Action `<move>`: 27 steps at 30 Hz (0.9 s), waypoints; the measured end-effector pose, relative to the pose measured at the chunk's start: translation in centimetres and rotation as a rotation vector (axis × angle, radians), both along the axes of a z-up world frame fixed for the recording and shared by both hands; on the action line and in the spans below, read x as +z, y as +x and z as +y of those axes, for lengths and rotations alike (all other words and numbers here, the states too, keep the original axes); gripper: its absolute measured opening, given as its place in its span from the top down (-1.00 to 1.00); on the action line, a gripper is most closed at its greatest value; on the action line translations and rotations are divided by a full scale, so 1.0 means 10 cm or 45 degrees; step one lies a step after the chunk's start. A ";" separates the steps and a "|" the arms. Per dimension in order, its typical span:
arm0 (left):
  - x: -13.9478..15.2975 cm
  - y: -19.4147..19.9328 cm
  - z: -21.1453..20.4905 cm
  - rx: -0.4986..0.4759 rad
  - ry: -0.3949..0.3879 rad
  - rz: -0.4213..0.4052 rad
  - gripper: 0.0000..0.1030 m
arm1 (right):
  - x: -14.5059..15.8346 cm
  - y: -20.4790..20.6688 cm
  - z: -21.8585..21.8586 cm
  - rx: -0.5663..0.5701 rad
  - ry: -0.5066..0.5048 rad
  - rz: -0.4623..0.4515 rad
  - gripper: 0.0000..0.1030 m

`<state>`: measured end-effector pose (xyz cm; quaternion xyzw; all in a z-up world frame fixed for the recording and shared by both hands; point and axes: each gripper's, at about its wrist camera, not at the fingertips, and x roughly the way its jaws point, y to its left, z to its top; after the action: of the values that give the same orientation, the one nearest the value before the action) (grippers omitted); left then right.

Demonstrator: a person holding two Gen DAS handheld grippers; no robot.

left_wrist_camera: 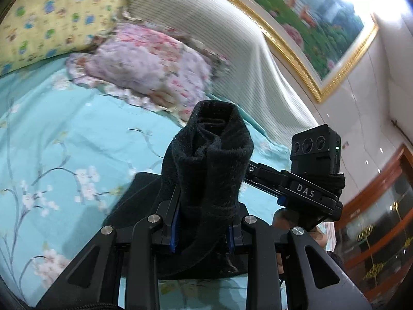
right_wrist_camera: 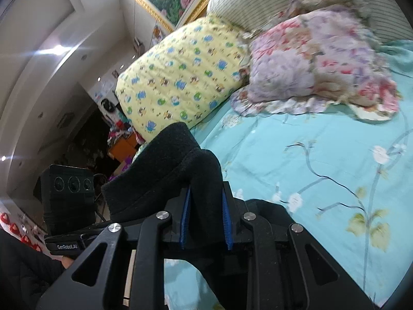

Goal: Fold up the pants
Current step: 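Lift the folded end with both grippers and fold it over the stack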

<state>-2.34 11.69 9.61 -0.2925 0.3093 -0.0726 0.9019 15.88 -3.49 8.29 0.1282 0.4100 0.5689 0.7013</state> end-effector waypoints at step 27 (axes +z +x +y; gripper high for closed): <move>-0.40 0.56 -1.60 -0.388 0.244 0.153 0.49 | -0.68 -0.06 -1.71 -0.377 0.072 0.169 0.54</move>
<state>3.27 -4.34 5.62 -0.1587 0.4089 -0.1610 0.8841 15.24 -20.60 1.45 0.2443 0.4158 0.4610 0.7449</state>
